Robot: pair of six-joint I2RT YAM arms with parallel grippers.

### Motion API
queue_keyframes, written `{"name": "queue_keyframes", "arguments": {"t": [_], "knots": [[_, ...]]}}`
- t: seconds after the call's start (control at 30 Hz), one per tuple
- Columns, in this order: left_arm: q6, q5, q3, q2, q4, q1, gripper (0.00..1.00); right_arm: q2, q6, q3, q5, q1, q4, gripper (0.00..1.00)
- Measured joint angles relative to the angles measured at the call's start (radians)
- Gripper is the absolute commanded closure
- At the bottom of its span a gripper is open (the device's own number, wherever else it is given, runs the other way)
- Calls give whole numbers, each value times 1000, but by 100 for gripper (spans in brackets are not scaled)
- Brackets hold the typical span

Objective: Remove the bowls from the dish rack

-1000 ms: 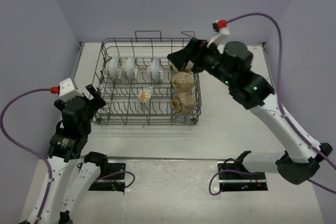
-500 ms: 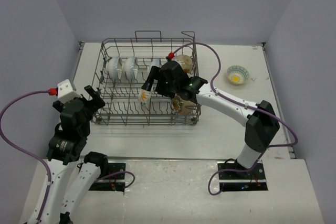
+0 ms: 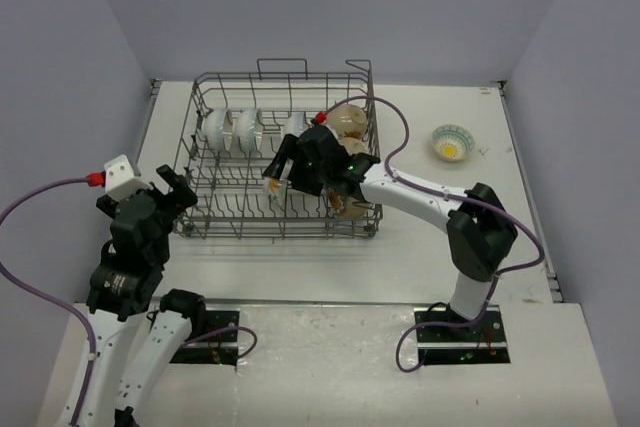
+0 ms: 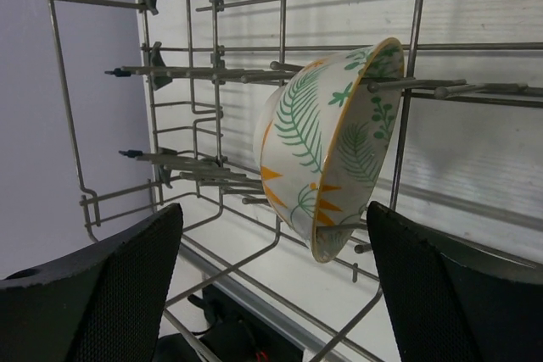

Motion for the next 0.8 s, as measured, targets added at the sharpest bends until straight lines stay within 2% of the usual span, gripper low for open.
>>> {"name": "queue_keyframes", "arguments": {"t": [0.17,0.43,0.6,0.8], "knots": [[0,-1,0,-2,0,0,0,39,12,-5,-57,-9,47,21],[0,-1,0,-6,0,0,0,49,25,-83,-181,-51,193,26],[0,-1,0,-9,0,0,0,51,48,-172,-279,-91,343,31],[0,-1,0,-10,0,0,0,57,50,-177,-356,-101,406,37]]}}
